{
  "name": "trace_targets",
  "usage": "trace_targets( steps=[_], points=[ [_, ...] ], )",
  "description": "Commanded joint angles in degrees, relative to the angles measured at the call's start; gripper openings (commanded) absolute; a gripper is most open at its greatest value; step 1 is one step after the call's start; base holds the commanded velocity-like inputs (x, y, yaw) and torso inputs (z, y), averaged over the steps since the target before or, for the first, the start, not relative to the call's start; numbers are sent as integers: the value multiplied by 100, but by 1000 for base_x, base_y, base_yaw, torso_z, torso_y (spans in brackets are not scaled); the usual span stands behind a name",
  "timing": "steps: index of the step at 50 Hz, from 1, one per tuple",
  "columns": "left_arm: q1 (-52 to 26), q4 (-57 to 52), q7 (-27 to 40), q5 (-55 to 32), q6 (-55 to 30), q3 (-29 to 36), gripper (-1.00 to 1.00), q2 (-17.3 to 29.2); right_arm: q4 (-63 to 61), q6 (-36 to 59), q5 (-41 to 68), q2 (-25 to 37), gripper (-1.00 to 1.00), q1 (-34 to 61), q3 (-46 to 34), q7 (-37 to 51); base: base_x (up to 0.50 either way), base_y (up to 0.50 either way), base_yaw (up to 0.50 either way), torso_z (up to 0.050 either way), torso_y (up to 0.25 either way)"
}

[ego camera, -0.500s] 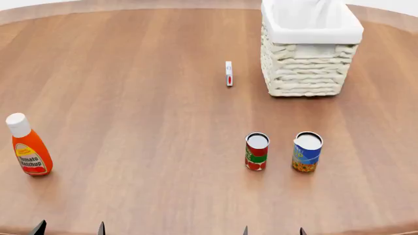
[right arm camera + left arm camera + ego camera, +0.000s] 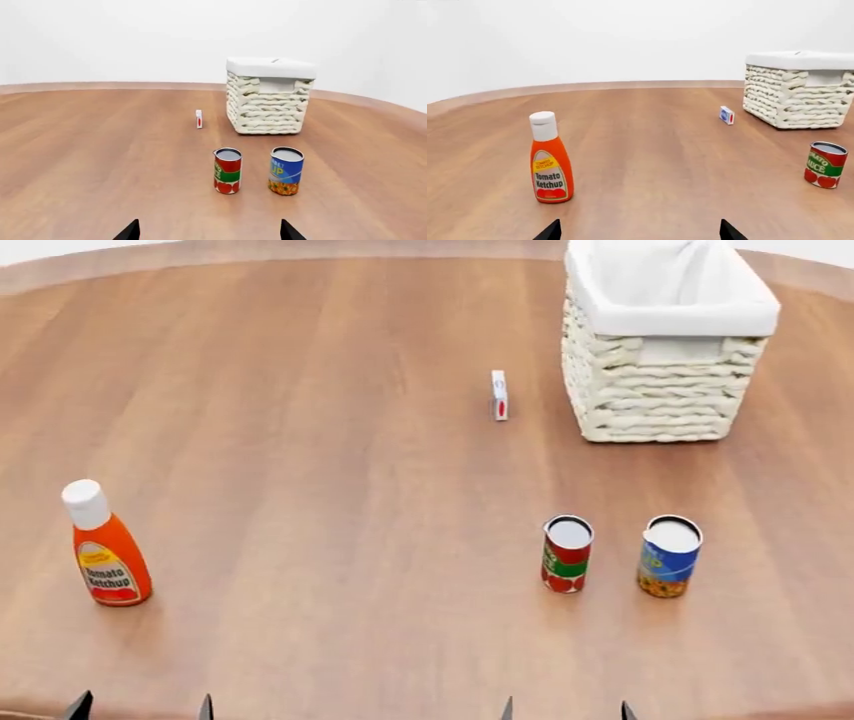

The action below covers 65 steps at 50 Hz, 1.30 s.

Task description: Pick up the alphabet soup and the cream cheese box, and put them in the basket.

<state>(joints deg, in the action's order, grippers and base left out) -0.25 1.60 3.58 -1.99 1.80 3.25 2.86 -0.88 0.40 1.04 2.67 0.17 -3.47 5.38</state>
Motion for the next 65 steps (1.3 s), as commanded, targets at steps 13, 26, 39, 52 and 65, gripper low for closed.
trace_targets(
  steps=[13,26,39,52,65],
  points=[
    [-17,51,253,-126,54,216,100,198,-2,52,68,189,100,65,-337,282,0,115,0,0,0],
    [-1300,-3147,373,-897,-4131,264,100,347,-3560,4847,837,592,100,1488,-266,209,0,0,0,0,0],
    [-4385,-4265,780,-1888,-7586,-378,100,-16,-4468,8953,1641,625,100,5229,20,126,0,0,0,0,0],
    [-5004,-4336,937,-2133,-7980,-525,100,16,-3619,8888,5670,1432,100,6231,333,3222,0,0,0,0,0],
    [-4995,-4212,1030,-2196,-7803,-430,100,111,-3433,8812,5567,1655,100,6336,-31,3591,0,21,0,0,0]
  ],
)
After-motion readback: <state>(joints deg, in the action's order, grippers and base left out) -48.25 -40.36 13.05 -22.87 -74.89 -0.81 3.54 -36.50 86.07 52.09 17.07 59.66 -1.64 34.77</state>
